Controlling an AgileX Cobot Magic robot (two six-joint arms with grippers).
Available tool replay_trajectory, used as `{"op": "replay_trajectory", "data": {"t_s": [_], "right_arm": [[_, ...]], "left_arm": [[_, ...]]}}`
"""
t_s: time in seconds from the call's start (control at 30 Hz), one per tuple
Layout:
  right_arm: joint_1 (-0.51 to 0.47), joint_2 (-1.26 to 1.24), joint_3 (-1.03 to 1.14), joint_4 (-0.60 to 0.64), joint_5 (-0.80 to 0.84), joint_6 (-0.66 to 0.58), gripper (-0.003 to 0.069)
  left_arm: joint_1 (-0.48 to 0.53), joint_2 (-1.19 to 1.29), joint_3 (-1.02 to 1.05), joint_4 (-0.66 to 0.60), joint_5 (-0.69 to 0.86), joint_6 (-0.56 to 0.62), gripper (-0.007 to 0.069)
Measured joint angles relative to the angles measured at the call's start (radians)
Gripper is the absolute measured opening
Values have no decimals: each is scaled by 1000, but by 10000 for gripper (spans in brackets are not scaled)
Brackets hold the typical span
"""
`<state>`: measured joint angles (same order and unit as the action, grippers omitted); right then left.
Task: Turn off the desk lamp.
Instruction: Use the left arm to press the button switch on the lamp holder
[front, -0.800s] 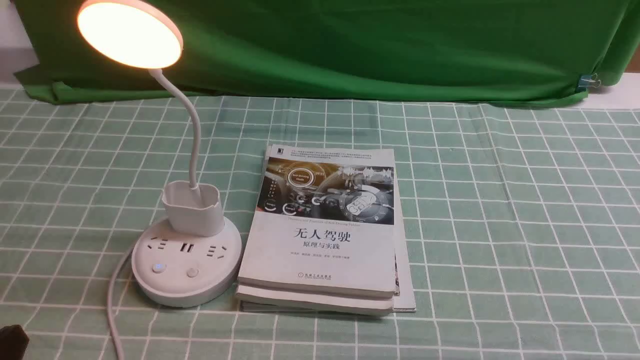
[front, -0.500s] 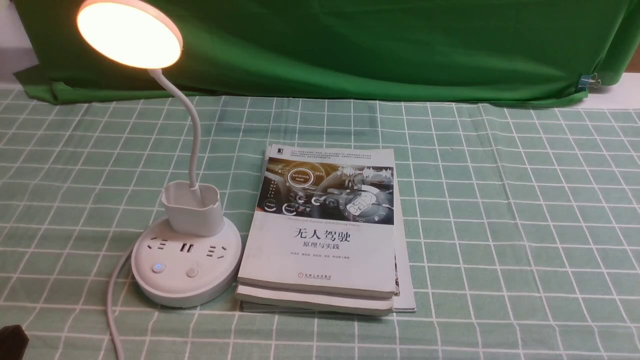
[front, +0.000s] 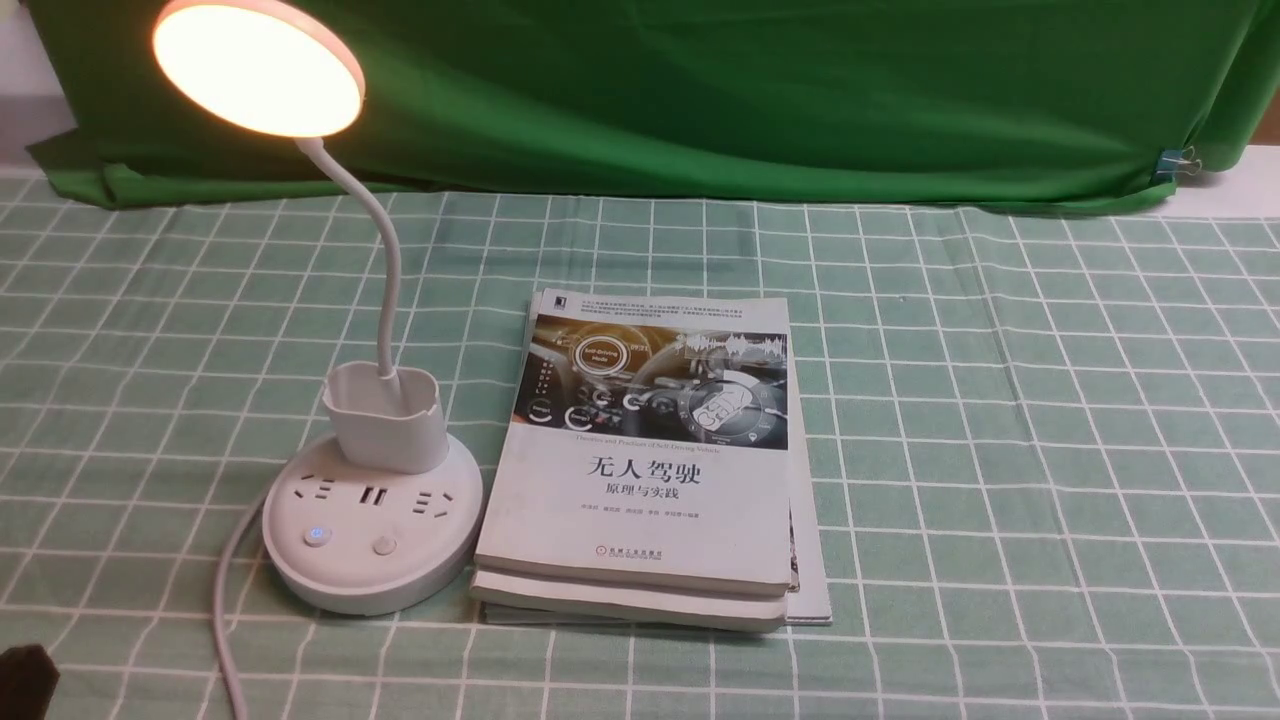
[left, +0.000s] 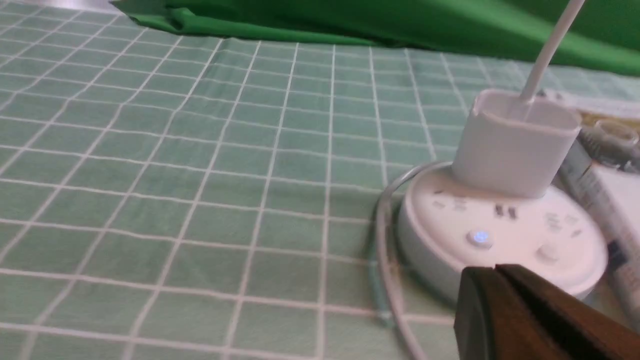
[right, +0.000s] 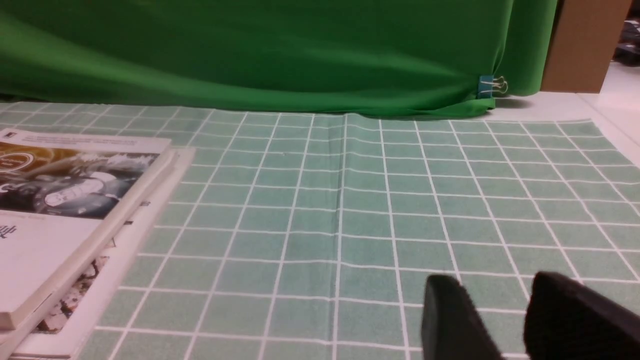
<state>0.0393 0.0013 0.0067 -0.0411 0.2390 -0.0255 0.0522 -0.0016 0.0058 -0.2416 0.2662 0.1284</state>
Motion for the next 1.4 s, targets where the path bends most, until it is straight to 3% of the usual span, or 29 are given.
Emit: {"op": "replay_trajectory", "data": {"t_s": [0.1,0.23,0.33,0.57,0.77,0.93,1.1,1.3,1.4], "right_arm": [[0,0,0,0,0,0,242],[0,0,0,0,0,0,242],[0,0,0,0,0,0,242],[0,0,0,0,0,0,242],[0,0,0,0,0,0,242],[0,0,0,0,0,0,242],[0,0,0,0,0,0,242],[0,0,0,0,0,0,242],[0,0,0,0,0,0,242]], "left_arm": [[0,0,0,-146,-55,0,0],[0,0,0,-440,-152,0,0],[0,0,0,-544,-193,-1,0],[0,0,0,-575,-282,-7,0],[0,82,-133,-509,-83,-8,0],[0,426,-410,-335,327,0,0],[0,775,-630,-214,632,104,0],[-80,1065,-750,-118,652,104,0],[-225,1228,-833,-55,655,75,0]]}}
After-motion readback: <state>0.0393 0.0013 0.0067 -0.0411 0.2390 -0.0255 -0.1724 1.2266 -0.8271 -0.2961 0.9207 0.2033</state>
